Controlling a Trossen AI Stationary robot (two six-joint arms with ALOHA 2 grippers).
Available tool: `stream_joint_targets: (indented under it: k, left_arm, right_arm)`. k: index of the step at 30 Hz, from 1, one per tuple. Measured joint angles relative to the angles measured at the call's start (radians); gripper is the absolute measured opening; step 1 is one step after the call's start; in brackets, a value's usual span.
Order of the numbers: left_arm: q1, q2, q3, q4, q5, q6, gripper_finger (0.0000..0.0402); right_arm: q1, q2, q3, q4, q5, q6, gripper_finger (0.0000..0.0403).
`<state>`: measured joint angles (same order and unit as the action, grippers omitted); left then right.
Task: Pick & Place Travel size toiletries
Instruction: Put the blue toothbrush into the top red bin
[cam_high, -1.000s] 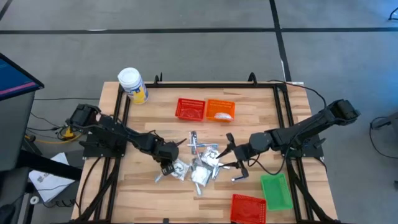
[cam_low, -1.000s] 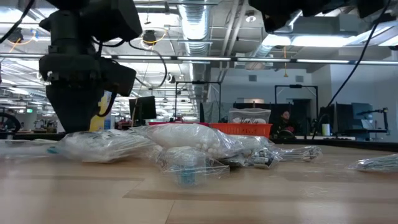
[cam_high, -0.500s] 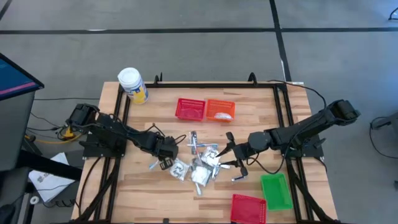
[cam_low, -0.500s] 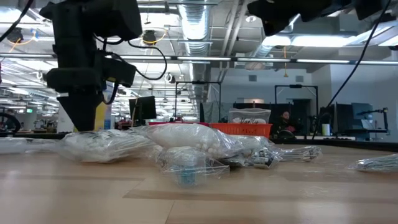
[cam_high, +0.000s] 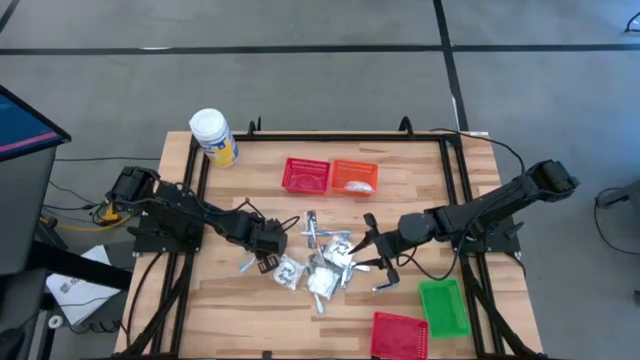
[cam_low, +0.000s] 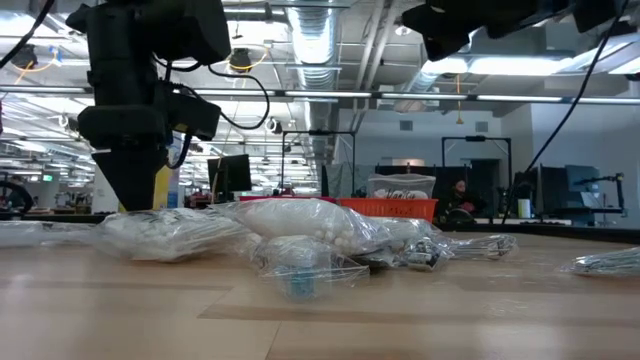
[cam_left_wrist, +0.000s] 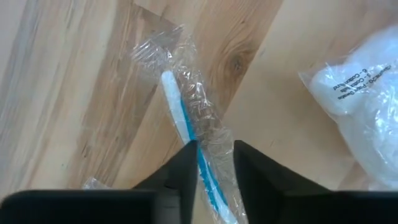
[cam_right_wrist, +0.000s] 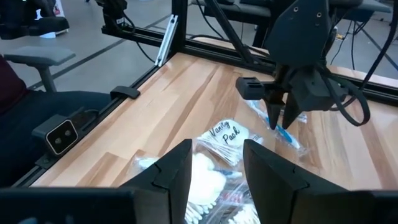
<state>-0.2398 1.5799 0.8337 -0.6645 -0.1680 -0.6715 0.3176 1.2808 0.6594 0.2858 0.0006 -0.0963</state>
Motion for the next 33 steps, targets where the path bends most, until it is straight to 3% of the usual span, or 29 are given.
stream_joint_targets:
  k: [5, 13, 17, 23, 30, 33]
  left_arm:
    - [0.0, 0.013, 0.001, 0.002, -0.001, -0.006, 0.0149]
    - [0.0, 0.117, 0.011, 0.0, 0.007, -0.009, 0.0153]
    - [0.008, 0.116, 0.01, 0.005, 0.01, -0.018, 0.012]
    - [0.05, 0.059, 0.001, 0.011, 0.042, 0.01, 0.0018]
    - [0.095, -0.068, 0.058, -0.056, -0.116, 0.095, 0.0014]
    - [0.107, -0.119, 0.11, -0.048, -0.259, 0.201, 0.0014]
  right_arm:
    - [0.0, 0.0, 0.0, -0.032, 0.0, 0.001, 0.0138]
    - [0.001, 0.0, -0.011, -0.047, 0.0, -0.008, 0.0133]
    - [0.001, 0.0, -0.025, -0.04, 0.0, -0.008, 0.0134]
    - [0.001, 0.0, -0.027, -0.039, 0.0, -0.008, 0.0132]
    - [0.0, 0.0, -0.027, -0.041, 0.0, -0.017, 0.0134]
    - [-0.005, 0.0, -0.027, -0.042, 0.0, -0.019, 0.0132]
